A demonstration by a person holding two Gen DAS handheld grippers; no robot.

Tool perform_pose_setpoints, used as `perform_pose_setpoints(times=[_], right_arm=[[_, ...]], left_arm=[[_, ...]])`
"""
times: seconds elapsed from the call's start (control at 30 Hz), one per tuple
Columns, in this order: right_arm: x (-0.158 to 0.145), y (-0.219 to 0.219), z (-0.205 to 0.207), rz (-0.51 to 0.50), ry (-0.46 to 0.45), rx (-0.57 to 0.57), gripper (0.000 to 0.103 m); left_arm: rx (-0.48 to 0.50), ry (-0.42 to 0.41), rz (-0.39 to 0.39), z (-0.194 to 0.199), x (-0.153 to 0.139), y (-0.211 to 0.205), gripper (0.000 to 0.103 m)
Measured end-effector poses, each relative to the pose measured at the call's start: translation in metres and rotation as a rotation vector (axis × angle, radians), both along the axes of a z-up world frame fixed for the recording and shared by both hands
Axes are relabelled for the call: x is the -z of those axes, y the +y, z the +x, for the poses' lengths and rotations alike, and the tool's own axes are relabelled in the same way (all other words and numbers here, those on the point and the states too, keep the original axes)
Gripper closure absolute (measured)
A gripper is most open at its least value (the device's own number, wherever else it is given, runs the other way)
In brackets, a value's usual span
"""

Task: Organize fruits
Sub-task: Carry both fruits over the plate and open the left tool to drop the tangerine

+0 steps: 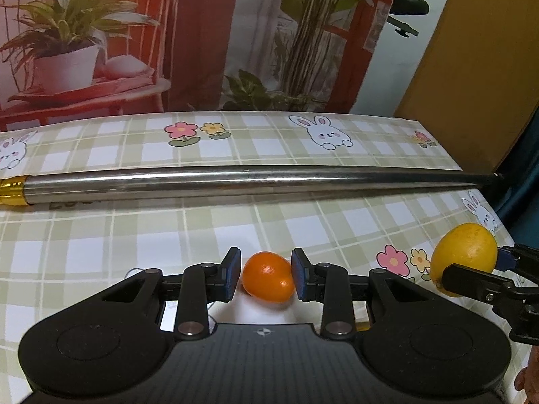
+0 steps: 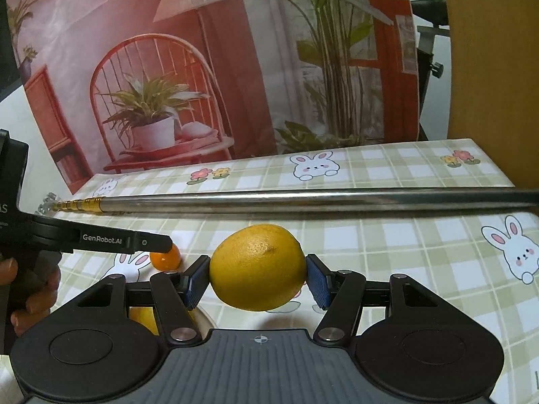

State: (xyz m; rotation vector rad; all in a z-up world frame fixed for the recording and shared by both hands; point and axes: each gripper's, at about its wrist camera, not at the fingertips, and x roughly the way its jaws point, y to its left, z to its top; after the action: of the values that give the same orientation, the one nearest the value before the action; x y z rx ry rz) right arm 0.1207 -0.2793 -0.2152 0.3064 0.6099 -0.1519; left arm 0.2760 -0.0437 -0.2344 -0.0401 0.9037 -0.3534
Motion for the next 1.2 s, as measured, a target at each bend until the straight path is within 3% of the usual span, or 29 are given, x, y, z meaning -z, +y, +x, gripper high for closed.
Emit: perform_pose_setpoints(times=[0.77, 1.2], right_arm=[[0.008, -0.008, -0.004, 0.038, -0.001, 0.025, 0.046], [0.007, -0.01, -0.012, 0.058, -0.006, 0.034, 0.046]], left_arm=[[0.071, 0.047, 0.044, 0.005, 0.016, -0.015, 0.064], [0.047, 0.008, -0.01, -0.021, -0.012, 0.002, 0.064]])
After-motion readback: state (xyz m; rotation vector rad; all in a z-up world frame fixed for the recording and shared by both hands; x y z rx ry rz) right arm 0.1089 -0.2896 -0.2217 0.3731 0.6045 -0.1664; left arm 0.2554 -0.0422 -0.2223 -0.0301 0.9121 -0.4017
